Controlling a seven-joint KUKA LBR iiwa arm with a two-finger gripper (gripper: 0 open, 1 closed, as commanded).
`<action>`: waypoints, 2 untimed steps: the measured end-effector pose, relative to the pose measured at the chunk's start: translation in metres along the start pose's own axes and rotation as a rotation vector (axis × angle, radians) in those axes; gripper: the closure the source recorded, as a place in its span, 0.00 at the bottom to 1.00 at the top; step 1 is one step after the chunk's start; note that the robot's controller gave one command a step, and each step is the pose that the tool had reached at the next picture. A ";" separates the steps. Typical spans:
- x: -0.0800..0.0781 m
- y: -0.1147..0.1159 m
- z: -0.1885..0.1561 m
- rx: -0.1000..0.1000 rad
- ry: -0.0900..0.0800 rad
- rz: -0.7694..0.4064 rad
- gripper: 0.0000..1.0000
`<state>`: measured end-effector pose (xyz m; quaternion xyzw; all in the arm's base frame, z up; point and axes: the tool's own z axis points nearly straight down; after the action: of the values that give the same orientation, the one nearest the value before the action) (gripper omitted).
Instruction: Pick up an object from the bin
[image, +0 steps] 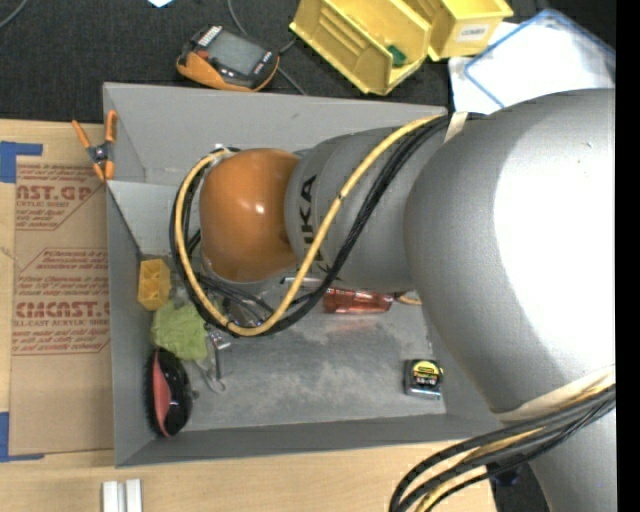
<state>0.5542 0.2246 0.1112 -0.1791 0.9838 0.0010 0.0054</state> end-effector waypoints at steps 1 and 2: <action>0.012 -0.007 -0.017 -0.002 0.013 0.049 0.00; 0.039 -0.031 0.000 -0.001 0.004 0.134 0.00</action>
Offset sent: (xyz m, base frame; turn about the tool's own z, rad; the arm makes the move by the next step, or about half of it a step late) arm -0.0383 -0.0650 -0.0412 -0.1219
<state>0.5285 0.1814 0.1107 -0.1128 0.9936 0.0015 0.0032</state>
